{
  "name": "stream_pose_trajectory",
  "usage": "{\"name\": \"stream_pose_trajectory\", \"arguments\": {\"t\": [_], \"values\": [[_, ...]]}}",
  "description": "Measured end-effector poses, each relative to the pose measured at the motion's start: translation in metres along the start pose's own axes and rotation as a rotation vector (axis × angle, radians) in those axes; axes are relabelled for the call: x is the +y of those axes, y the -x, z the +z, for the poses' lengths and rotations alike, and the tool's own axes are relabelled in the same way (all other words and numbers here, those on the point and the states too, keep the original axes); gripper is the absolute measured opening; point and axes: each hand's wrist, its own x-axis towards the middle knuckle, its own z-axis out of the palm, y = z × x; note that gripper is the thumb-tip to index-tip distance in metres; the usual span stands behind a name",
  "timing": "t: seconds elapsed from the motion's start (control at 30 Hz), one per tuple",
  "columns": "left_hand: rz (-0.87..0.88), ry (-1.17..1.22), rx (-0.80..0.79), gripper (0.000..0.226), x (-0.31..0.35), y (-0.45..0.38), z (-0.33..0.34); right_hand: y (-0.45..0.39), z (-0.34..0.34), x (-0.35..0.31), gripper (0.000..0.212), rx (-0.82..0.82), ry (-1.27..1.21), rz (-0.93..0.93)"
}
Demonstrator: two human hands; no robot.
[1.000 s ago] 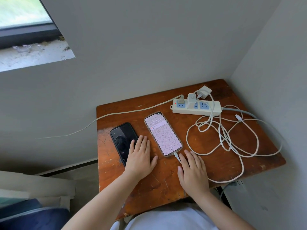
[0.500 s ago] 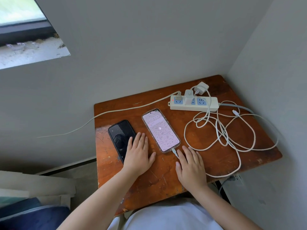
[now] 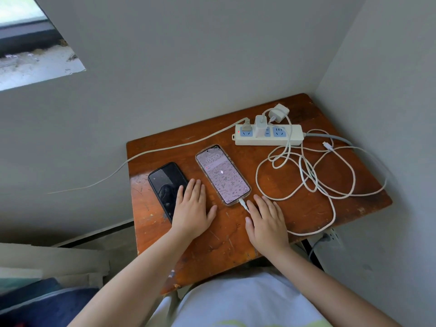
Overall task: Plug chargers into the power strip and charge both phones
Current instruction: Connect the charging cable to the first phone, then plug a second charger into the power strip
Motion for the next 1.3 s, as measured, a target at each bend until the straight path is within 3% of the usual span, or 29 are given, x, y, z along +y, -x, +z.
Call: {"name": "stream_pose_trajectory", "arguments": {"t": [0.23,0.37,0.43,0.5,0.63,0.7,0.93,1.07,1.3], "values": [[-0.028,0.123,0.036,0.067,0.005,-0.002,-0.007,-0.005,-0.012,0.021,0.037,0.007,-0.166,-0.157],[0.046,0.189,0.111,0.063,0.034,-0.017,-0.018,-0.013,-0.053,0.049,0.029,0.244,-0.314,-0.279],[0.088,0.243,0.118,0.062,0.057,-0.027,-0.023,-0.025,-0.072,0.074,0.031,0.347,-0.343,-0.240],[0.123,0.293,0.097,0.062,0.084,-0.038,-0.026,-0.041,-0.086,0.104,0.020,0.406,-0.325,-0.121],[0.155,0.254,0.011,0.065,0.136,-0.056,-0.019,-0.077,-0.100,0.166,0.020,0.289,-0.131,0.132],[0.127,0.219,-0.024,0.065,0.150,-0.062,-0.014,-0.092,-0.102,0.185,0.024,0.232,-0.081,0.135],[0.071,0.081,-0.094,0.065,0.161,-0.062,-0.003,-0.136,-0.104,0.206,0.025,0.129,-0.081,-0.008],[0.067,0.064,-0.094,0.064,0.161,-0.061,-0.005,-0.180,-0.108,0.195,0.026,0.090,-0.065,-0.196],[0.054,0.062,-0.094,0.063,0.162,-0.060,-0.005,-0.258,-0.107,0.148,0.040,-0.052,0.195,-0.468]]}}
